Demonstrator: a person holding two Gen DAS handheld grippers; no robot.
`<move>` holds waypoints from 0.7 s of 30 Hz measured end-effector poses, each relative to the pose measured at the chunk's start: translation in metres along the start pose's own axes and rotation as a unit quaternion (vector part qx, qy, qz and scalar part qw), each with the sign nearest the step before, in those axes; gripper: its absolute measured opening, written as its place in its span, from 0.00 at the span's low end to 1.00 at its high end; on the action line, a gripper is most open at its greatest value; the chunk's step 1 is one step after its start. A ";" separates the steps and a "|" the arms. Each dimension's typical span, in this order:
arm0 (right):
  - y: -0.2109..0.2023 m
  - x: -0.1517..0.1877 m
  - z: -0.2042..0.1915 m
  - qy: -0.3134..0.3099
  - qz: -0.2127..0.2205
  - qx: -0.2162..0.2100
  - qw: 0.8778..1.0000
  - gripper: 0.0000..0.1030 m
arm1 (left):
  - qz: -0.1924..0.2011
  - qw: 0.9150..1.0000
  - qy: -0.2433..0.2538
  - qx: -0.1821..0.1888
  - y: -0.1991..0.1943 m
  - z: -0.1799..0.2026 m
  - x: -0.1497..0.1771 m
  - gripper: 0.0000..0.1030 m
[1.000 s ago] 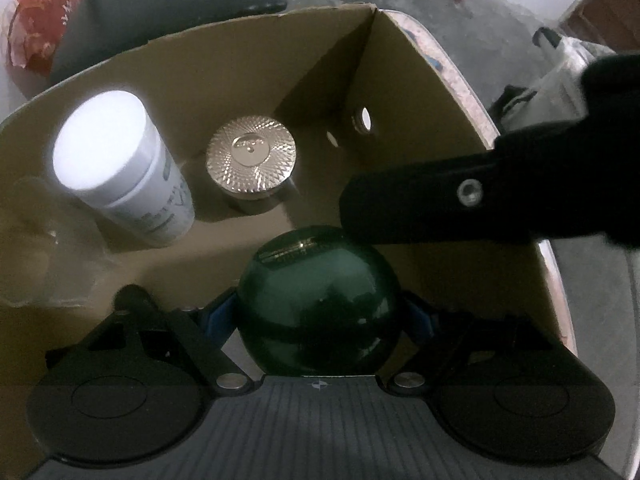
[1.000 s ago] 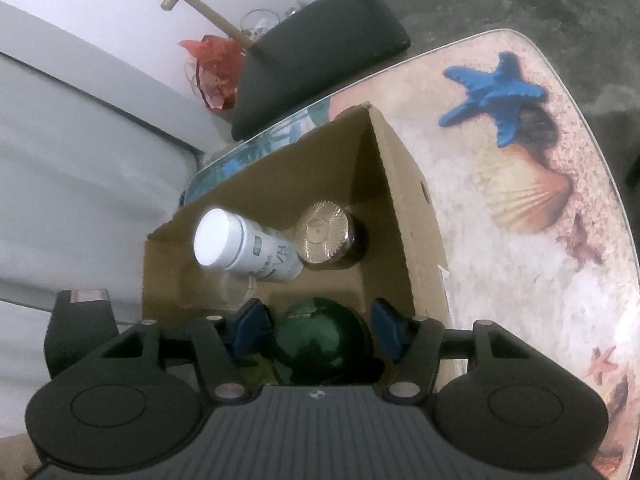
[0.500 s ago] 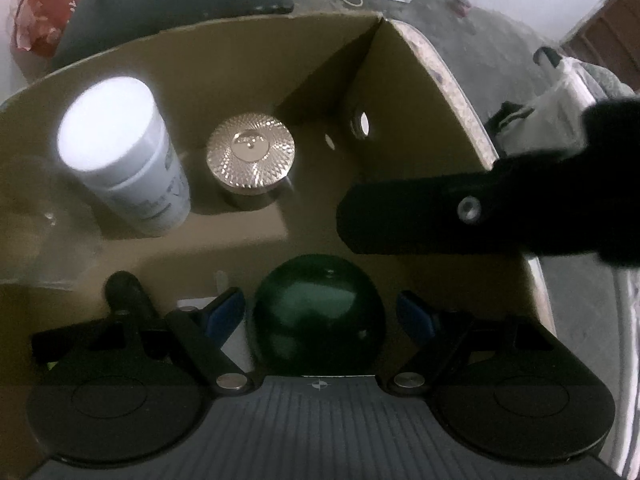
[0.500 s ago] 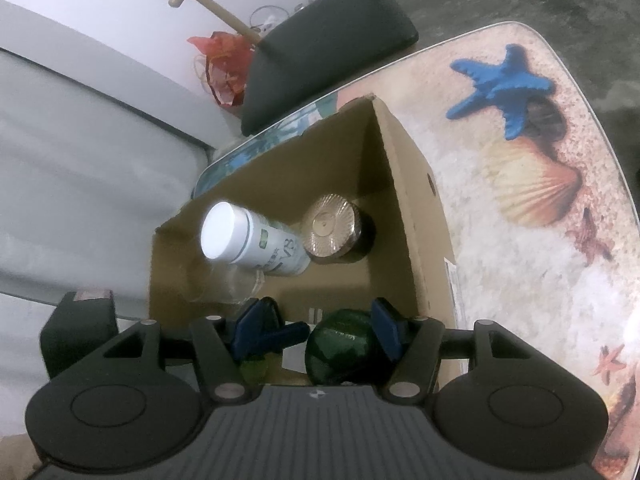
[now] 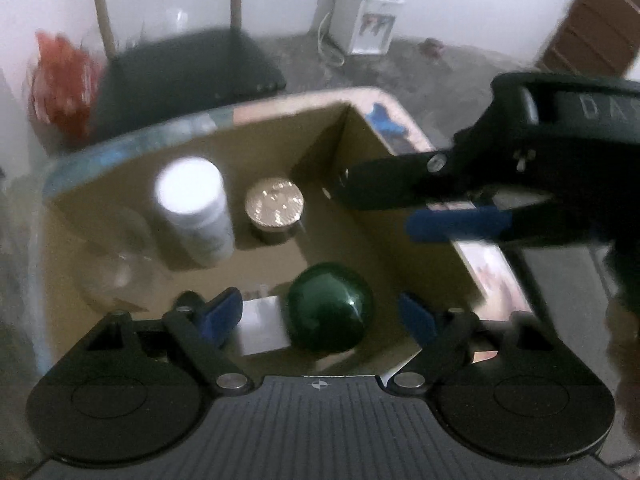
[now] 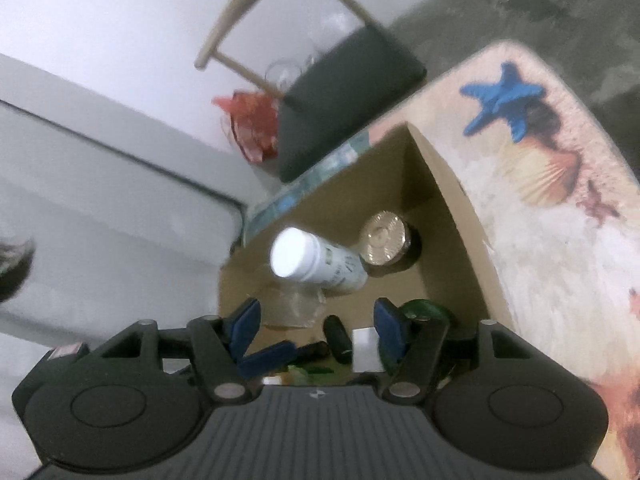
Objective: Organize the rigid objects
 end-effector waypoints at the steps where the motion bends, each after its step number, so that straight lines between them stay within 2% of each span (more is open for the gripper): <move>1: -0.011 0.000 -0.009 -0.011 0.019 0.011 1.000 0.71 | 0.011 1.000 0.011 -0.002 -0.009 0.001 -0.002 0.90; 2: -0.022 0.000 -0.017 -0.021 0.038 0.021 0.999 0.73 | 0.024 1.000 0.018 -0.002 -0.021 -0.002 -0.001 0.97; 3: -0.035 0.000 -0.026 -0.030 0.058 0.031 0.997 0.77 | 0.044 0.999 0.022 -0.002 -0.036 -0.007 0.000 0.99; 6: -0.063 0.004 -0.047 -0.055 0.099 0.058 0.992 0.87 | 0.094 0.995 0.023 -0.010 -0.051 -0.022 -0.002 1.00; 8: -0.077 0.010 -0.061 -0.075 0.117 0.084 0.987 0.92 | 0.114 0.993 0.019 -0.035 -0.067 -0.031 0.000 1.00; 12: -0.098 0.027 -0.083 -0.108 0.144 0.134 0.974 1.00 | 0.127 0.989 0.025 -0.073 -0.080 -0.039 0.002 1.00; 15: -0.111 0.038 -0.091 -0.119 0.159 0.171 0.965 1.00 | 0.130 0.986 0.032 -0.095 -0.081 -0.041 0.003 0.99; 21: -0.117 0.056 -0.101 -0.162 0.158 0.263 0.938 1.00 | 0.119 0.987 0.068 -0.085 -0.078 -0.031 0.015 0.99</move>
Point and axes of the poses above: each gripper's, at about its wrist camera, not at the fingertips, and y roughly the way its jaws point, z to its right, x to its underside, the point moved 7 cm from there along y, roughly the way its jaws point, and after that the axes turned 11 degrees about -x, right-handed, at the moved point
